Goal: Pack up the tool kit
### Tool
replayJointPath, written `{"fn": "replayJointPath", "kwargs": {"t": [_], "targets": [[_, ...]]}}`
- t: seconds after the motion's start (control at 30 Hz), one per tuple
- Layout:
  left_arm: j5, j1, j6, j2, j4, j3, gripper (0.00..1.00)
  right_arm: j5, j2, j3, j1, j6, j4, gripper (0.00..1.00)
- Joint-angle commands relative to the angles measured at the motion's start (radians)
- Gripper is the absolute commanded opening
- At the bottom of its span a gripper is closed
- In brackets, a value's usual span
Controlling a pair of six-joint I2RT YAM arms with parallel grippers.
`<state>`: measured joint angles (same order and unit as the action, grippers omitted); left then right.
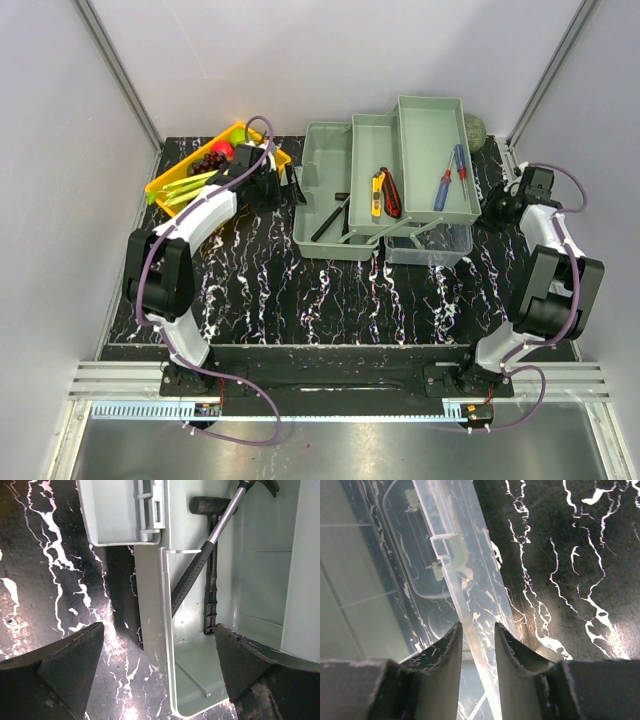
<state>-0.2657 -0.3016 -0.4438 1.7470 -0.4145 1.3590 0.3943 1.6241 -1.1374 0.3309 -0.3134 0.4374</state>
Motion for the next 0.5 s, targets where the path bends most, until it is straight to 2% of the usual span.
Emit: {"fn": "replayJointPath", "kwargs": {"t": [0.0,0.1,0.23,0.47], "targets": [[-0.064,0.013,-0.047,0.035,0.054,0.074,0.95,-0.041,-0.003,-0.019,-0.053,0.089,-0.020,0.35],[-0.082,0.018,-0.056,0.055,0.071,0.086,0.95,-0.135,-0.007,-0.022,-0.092,0.115,-0.014,0.34],[-0.076,0.019,-0.055,0.077,0.069,0.100,0.96,-0.176,0.013,-0.019,-0.107,0.106,-0.009,0.32],[-0.056,0.021,-0.052,0.111,0.072,0.109,0.95,-0.300,0.008,-0.033,-0.156,0.114,0.001,0.01]]}}
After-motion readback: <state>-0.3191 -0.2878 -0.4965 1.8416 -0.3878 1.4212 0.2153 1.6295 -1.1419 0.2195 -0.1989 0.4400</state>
